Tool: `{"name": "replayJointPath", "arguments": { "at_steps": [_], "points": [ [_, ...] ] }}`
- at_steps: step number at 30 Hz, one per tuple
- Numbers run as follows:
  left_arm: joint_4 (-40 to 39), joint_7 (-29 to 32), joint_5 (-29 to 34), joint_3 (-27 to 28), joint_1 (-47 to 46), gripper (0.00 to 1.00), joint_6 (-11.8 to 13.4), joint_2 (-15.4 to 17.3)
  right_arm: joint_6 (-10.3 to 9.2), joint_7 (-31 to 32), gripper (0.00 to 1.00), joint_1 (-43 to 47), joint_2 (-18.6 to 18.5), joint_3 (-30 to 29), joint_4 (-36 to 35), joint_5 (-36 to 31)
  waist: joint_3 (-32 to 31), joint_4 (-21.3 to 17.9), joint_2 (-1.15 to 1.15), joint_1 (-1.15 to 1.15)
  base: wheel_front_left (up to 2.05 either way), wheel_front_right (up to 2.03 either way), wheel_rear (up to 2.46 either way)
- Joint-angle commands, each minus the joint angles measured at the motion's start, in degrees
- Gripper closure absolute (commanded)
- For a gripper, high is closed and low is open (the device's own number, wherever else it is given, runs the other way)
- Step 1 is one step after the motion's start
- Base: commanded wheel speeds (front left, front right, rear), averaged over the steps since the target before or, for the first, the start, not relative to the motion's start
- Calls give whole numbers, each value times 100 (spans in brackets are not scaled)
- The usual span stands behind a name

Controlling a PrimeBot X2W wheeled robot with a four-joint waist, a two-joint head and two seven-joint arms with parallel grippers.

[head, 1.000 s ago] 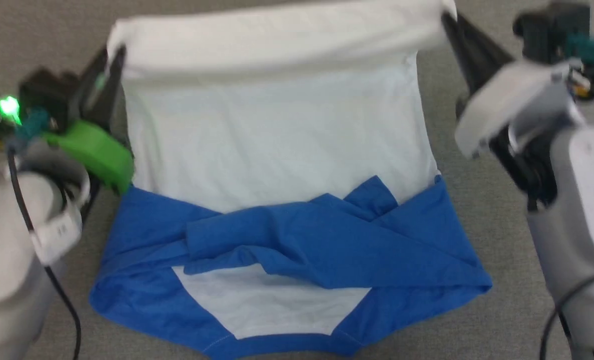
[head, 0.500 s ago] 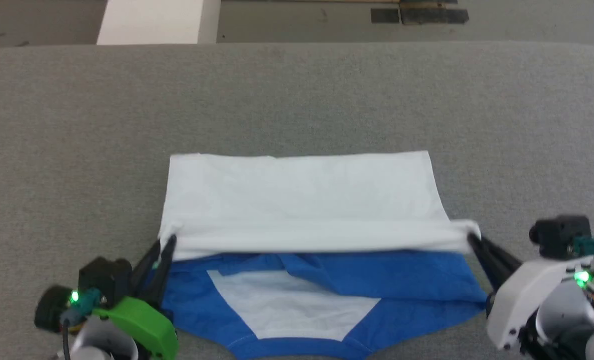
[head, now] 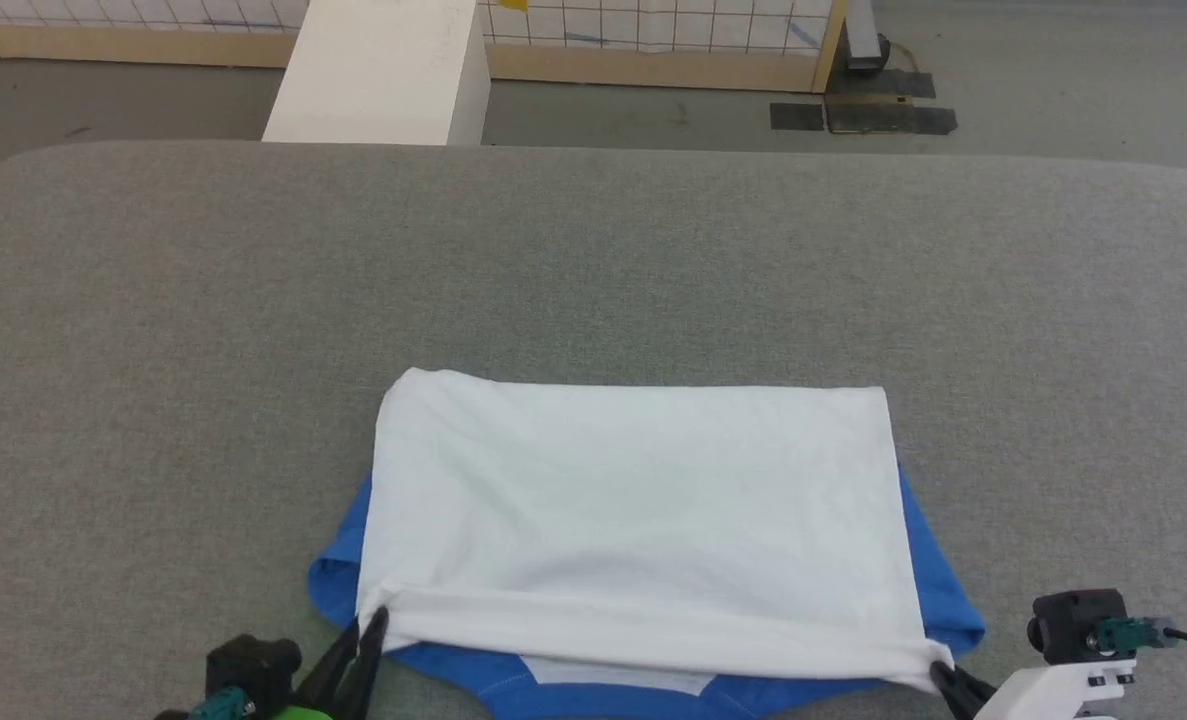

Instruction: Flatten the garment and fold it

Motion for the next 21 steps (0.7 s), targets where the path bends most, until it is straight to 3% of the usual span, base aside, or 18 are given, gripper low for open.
{"name": "replayJointPath", "arguments": {
  "at_steps": [1,2,3,4,5,9,16,21],
  "points": [
    [139,-56,-9,1,-24,100,-60,-43,-11,-83,100,45,-12,2,124,44,-30,15,0,1,0,0,0],
    [256,-60,-26,-36,-55,78,-108,-95,-11,-163,100,24,-11,36,232,104,-45,16,0,1,0,0,0],
    [352,-61,-30,-67,-83,36,-145,-128,-11,-217,92,8,-11,68,319,140,-57,16,0,1,0,0,0],
    [464,-71,-43,-84,-117,0,-170,-174,-11,-272,65,-1,-10,104,417,167,-75,22,0,1,0,0,0],
    [542,-76,-41,-100,-143,0,-179,-204,-11,-319,0,-8,-10,130,477,179,-93,28,0,1,0,0,0],
    [775,-219,-19,-35,-227,0,-182,-306,-11,-632,0,-8,-9,54,600,341,-189,92,0,1,0,0,0],
    [201,-391,413,668,-234,0,201,-360,-11,-1418,0,-96,-9,-502,265,744,-338,255,0,1,0,0,0],
    [-191,-394,961,1206,-363,0,290,-611,-11,-2073,0,-518,-9,-696,575,862,-325,341,0,1,0,0,0]
  ]
}}
